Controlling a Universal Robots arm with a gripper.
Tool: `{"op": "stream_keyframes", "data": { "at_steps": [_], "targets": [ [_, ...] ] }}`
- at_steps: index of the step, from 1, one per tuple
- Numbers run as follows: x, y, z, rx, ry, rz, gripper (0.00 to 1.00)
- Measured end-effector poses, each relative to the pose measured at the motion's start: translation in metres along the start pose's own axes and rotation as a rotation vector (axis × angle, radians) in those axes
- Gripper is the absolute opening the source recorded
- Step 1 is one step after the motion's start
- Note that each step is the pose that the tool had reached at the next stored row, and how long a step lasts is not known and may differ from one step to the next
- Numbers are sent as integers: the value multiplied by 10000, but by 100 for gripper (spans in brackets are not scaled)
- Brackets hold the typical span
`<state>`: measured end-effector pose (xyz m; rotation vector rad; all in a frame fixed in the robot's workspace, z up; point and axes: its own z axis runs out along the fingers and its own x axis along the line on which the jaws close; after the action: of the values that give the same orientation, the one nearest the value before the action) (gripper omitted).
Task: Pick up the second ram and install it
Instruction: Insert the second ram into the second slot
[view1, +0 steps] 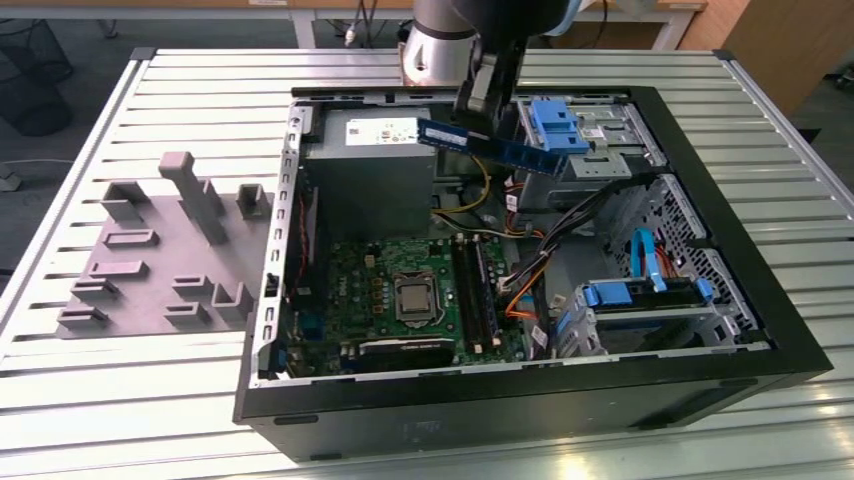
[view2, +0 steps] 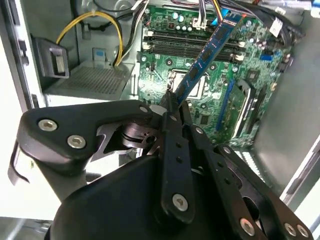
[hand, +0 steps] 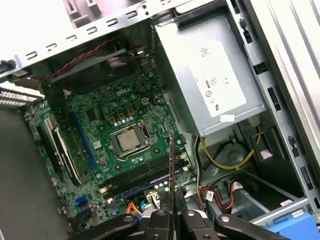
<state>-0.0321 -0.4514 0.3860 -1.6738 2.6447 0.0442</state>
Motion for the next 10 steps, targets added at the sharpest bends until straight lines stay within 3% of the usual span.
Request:
{"op": "stream_keyframes", "data": {
  "at_steps": [10],
  "targets": [
    [1,0,27,43,-31,1723,14]
  ]
}}
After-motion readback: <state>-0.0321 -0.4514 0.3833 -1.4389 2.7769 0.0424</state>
